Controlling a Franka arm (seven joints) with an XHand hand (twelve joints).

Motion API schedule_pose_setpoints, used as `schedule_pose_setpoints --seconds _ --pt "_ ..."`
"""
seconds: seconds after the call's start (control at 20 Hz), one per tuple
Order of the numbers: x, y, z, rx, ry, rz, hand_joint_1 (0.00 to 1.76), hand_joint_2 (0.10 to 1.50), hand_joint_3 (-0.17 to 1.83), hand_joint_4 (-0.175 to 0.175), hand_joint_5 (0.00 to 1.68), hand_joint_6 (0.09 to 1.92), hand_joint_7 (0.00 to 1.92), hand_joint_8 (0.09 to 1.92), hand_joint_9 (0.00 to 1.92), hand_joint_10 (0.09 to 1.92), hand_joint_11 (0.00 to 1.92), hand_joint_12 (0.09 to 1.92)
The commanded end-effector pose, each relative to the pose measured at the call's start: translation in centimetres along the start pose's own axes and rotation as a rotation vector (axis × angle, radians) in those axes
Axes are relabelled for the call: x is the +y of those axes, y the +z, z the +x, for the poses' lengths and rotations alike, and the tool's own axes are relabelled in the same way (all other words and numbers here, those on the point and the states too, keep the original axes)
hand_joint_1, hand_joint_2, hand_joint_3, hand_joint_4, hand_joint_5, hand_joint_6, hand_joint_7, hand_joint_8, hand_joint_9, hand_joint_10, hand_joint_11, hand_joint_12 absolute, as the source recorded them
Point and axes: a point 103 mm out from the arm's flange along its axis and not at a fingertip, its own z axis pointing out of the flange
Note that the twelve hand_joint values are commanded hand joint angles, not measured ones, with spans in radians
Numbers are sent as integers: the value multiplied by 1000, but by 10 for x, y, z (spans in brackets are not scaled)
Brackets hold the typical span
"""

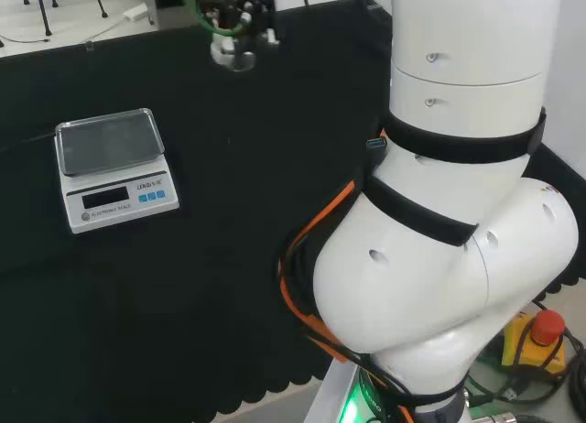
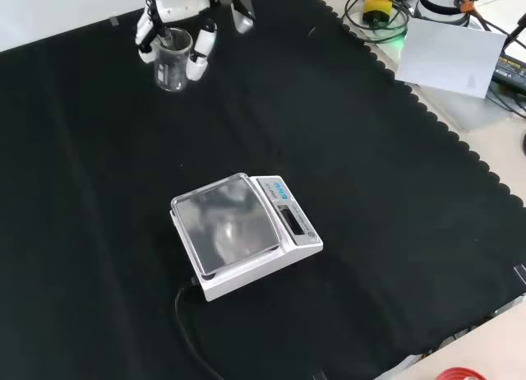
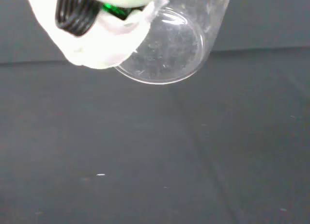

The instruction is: Put the beaker on the electronic balance.

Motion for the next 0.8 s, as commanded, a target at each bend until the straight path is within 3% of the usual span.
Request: schedule_pose_setpoints --seconds 0.05,0.5,0.8 --pt "-14 -26 71 11 -132 -9 1086 865 375 145 1092 881 918 947 1245 383 969 1061" --pt "-11 -22 146 20 -251 5 1087 864 376 144 1094 878 922 945 1245 384 968 1063" --pt "-7 -4 171 23 -283 46 1088 862 377 144 1096 874 926 943 1244 385 962 1062"
